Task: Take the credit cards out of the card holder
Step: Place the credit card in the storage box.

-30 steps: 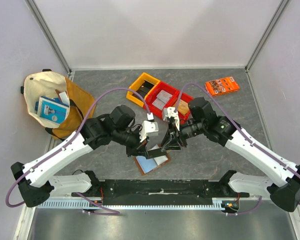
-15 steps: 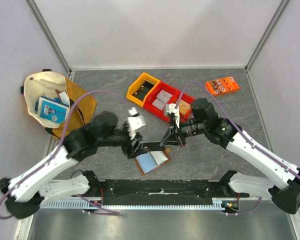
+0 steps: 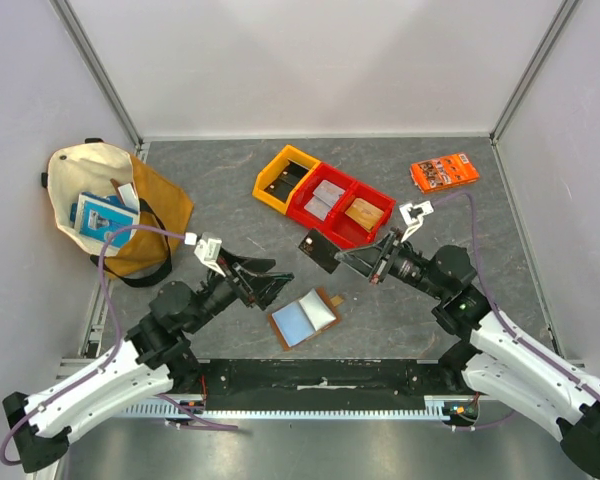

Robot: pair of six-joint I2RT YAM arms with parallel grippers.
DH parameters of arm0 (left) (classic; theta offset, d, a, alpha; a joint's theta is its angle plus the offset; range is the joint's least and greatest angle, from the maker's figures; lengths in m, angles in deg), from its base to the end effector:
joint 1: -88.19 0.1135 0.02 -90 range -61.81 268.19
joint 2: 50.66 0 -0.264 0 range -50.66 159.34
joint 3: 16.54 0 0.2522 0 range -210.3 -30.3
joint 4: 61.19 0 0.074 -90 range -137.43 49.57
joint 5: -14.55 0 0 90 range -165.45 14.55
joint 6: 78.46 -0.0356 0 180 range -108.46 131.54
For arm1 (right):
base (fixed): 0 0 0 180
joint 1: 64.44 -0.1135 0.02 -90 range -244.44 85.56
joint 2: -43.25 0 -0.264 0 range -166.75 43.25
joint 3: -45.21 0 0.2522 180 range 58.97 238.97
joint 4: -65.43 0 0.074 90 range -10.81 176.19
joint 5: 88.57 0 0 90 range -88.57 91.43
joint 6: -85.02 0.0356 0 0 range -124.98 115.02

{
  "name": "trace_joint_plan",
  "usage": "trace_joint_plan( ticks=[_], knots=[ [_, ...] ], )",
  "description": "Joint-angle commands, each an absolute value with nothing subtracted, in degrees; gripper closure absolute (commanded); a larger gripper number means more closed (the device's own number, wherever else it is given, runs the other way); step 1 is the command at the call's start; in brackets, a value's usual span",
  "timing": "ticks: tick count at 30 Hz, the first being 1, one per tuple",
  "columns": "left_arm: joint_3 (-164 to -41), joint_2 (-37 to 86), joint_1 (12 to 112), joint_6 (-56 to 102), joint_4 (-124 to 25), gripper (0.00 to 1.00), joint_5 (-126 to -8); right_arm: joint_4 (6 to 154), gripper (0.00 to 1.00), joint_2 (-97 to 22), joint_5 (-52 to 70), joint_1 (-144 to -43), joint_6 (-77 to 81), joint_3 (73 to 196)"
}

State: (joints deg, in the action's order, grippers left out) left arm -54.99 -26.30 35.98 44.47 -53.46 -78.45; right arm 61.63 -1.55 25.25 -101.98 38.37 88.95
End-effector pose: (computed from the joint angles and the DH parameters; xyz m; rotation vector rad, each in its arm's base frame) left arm 0.0830 -0.1040 0.2959 0.2177 1.5564 -1.1574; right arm 0.1429 0.1279 0.3000 -0.2847 1.6885 1.4061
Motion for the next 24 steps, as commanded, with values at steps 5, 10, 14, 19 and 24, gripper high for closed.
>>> trace_joint_plan(
  ticks=[5,10,14,19,24],
  knots=[
    [-49.73,-17.10,35.89,63.48,-80.19,0.16,-79.49,37.28,1.00,-1.66,16.38,-103.02,56.36,81.56],
    [-49.55,-9.10,35.81,66.82,-89.52,0.22,-78.88,30.59,1.00,-4.91,14.88,-105.40,59.00,79.01],
    [-50.26,-4.70,35.54,67.87,-93.65,0.33,-78.96,28.21,1.00,-6.14,13.83,-106.63,59.62,78.13],
    [-49.55,-2.49,35.36,68.93,-96.83,0.49,-80.54,28.56,1.00,-7.11,13.47,-107.07,59.36,77.95],
    [-49.82,-1.62,35.10,69.28,-97.18,0.70,-81.07,27.60,1.00,-8.25,13.30,-107.24,59.53,77.60]
  ],
)
